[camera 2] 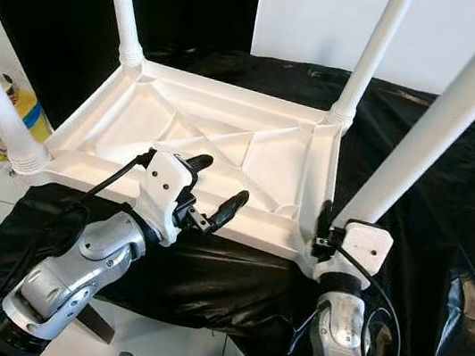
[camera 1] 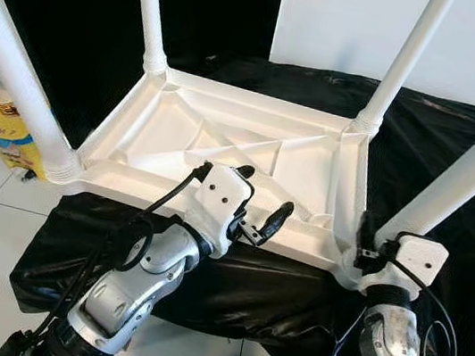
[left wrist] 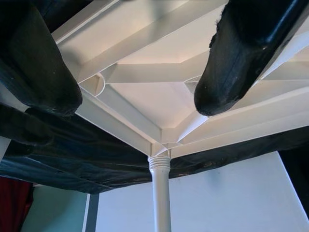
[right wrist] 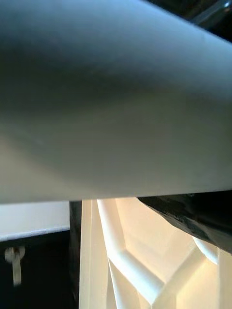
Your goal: Building children table
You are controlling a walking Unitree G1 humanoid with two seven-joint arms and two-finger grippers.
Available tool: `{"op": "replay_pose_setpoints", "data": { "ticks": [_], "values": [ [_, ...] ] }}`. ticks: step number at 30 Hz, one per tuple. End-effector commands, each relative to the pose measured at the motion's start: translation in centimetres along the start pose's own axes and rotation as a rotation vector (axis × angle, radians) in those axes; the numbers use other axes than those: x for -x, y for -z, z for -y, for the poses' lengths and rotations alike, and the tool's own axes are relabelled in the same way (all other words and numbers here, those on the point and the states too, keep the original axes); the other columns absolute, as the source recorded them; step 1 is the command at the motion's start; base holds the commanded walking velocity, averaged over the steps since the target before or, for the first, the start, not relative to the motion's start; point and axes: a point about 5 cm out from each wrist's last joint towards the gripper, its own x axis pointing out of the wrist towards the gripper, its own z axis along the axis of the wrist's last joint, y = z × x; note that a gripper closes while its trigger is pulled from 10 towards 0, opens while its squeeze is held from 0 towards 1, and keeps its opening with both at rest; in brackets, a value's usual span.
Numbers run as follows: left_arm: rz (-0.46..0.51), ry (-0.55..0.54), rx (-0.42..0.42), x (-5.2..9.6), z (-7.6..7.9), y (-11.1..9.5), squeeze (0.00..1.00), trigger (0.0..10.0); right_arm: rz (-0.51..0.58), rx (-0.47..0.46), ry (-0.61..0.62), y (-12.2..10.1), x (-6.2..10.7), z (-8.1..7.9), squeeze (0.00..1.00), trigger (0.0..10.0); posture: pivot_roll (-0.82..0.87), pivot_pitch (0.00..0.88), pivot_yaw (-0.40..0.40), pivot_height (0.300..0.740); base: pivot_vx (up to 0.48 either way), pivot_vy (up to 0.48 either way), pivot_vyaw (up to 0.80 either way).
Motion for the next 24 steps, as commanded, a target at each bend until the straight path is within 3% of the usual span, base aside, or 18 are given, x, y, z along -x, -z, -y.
{"op": "replay_pose_setpoints", "data": {
  "ticks": [1,16,24],
  "values": [
    [-0.001,0.149,-0.007,-0.1,1.0,0.0,0.0,10.0,-0.134,0.046,0.117,2.4,0.8,2.2,0.0,10.0,-0.02,0.07,-0.03,0.74,0.0,0.0,0.0],
    [0.001,0.157,-0.005,-0.1,1.2,0.1,0.0,10.0,-0.143,0.042,0.146,2.5,0.6,1.9,0.0,10.0,-0.02,0.06,-0.03,0.74,0.0,0.0,0.0],
    [-0.001,0.164,-0.003,-0.1,1.4,0.2,0.0,10.0,0.049,0.03,0.126,-1.2,-0.2,1.5,0.0,10.0,-0.02,0.058,-0.028,0.74,0.0,0.0,0.0]
  ]
}}
